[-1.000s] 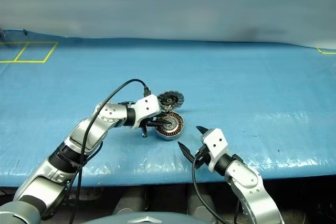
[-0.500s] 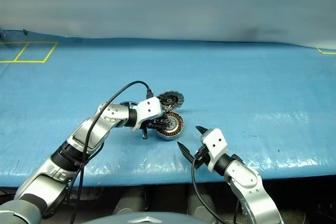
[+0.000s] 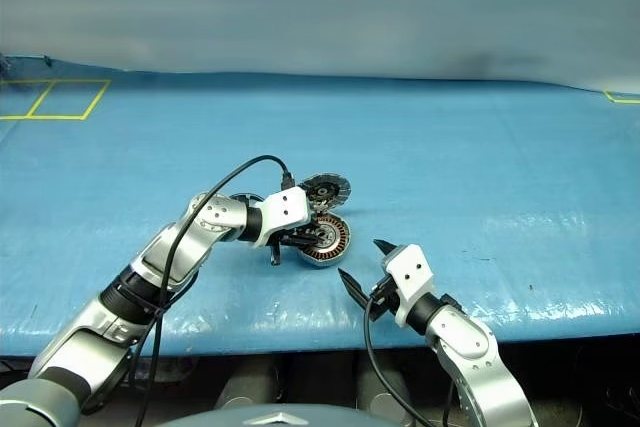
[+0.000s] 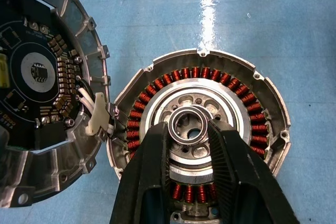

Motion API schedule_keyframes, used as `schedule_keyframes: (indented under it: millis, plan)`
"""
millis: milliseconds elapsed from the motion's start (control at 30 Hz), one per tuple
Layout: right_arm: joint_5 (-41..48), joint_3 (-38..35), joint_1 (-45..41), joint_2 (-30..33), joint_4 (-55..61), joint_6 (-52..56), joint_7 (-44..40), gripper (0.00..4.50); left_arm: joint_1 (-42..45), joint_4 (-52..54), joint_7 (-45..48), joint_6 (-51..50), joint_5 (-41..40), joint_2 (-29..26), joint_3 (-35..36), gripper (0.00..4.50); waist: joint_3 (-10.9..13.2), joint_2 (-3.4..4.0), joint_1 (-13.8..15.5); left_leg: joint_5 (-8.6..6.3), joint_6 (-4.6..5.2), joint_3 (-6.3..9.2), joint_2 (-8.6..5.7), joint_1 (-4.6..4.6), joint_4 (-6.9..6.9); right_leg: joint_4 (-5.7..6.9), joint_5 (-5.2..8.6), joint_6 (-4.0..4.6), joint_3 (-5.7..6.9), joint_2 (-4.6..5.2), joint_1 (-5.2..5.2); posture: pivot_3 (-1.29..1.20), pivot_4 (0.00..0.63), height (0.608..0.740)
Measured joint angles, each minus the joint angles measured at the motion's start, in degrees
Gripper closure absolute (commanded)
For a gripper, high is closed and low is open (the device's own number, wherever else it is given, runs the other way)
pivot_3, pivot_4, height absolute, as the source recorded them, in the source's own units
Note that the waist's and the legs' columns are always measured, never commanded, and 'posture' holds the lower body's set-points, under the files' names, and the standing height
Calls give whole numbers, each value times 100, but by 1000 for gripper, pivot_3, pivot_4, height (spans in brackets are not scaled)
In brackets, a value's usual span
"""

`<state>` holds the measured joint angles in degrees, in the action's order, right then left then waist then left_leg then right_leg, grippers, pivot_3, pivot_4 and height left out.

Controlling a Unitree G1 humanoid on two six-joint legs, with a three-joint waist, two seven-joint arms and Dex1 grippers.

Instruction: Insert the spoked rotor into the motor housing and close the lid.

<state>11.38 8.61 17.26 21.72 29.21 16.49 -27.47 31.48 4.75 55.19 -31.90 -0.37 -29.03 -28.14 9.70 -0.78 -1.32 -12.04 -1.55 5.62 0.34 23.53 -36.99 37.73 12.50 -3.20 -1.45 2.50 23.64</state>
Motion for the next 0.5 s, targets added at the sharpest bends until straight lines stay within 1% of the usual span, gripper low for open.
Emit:
schedule_keyframes:
  millis: [500]
  plan:
    - [-3,-2,29,-20,0,0,6,0,157,-160,246,149,52,25,-155,3760,0,0,-1,0,0,0,0,0,1,-1,0,0,0,0,0,0,150,740]
